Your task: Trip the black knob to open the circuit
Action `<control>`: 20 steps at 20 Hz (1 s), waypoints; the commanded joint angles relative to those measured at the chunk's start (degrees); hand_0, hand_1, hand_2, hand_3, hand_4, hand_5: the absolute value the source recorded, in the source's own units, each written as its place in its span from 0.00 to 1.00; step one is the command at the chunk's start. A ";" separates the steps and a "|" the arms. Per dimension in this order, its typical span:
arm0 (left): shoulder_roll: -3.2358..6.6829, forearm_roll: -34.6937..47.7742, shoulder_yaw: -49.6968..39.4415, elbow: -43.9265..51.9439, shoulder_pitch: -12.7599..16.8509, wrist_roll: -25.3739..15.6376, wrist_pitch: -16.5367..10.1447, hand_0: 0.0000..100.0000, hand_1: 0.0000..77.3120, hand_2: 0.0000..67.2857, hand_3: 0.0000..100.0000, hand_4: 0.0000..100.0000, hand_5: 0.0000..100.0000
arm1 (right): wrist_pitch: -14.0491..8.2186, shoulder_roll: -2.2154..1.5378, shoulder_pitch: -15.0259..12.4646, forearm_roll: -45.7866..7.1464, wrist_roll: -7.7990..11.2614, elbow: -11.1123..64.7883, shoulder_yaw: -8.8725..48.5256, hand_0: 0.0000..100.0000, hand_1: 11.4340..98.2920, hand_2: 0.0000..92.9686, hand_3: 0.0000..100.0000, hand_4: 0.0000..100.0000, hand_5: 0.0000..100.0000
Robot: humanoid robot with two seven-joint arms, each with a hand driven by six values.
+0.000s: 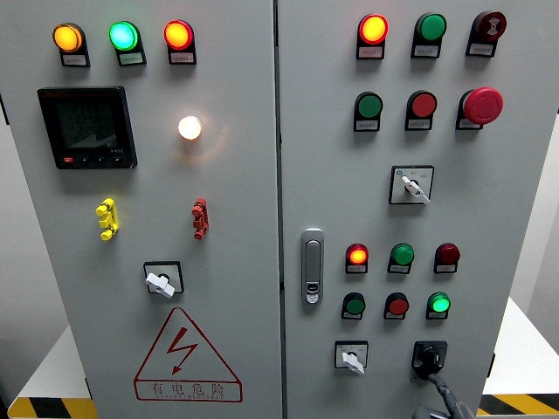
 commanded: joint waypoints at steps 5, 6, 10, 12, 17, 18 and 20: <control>-0.06 0.00 0.00 0.00 0.00 0.00 0.00 0.00 0.04 0.19 0.21 0.07 0.02 | 0.00 0.00 0.06 -0.09 0.05 -0.06 -0.09 1.00 0.85 0.06 0.96 0.99 1.00; -0.06 0.00 0.00 0.00 -0.09 0.09 0.00 0.00 0.04 0.19 0.21 0.07 0.02 | 0.00 0.00 0.06 -0.17 0.14 -0.06 0.00 1.00 0.85 0.06 0.96 0.99 1.00; -0.06 0.00 0.00 0.00 0.00 0.00 0.00 0.00 0.04 0.19 0.21 0.07 0.02 | -0.09 0.00 -0.02 -0.17 0.05 -0.14 0.09 1.00 0.84 0.06 0.96 0.99 1.00; -0.06 0.00 0.00 0.00 0.00 0.00 0.00 0.00 0.04 0.19 0.21 0.07 0.02 | -0.09 -0.09 -0.02 -0.17 0.14 -0.14 0.53 1.00 0.84 0.06 0.96 0.99 1.00; -0.06 0.00 0.00 0.00 0.00 0.00 0.00 0.00 0.04 0.19 0.21 0.07 0.02 | -0.09 -0.09 -0.37 -0.17 0.05 -0.14 0.62 1.00 0.83 0.06 0.96 0.99 1.00; -0.06 0.00 0.00 0.00 -0.09 0.00 0.00 0.00 0.04 0.19 0.21 0.07 0.02 | -0.18 -0.09 -0.37 -0.17 0.14 -0.14 0.62 1.00 0.83 0.06 0.96 0.99 1.00; -0.06 0.00 0.00 0.00 0.00 0.00 0.00 0.00 0.04 0.19 0.21 0.07 0.02 | -0.18 -0.17 -0.37 -0.17 0.14 -0.14 0.70 1.00 0.83 0.06 0.96 0.99 1.00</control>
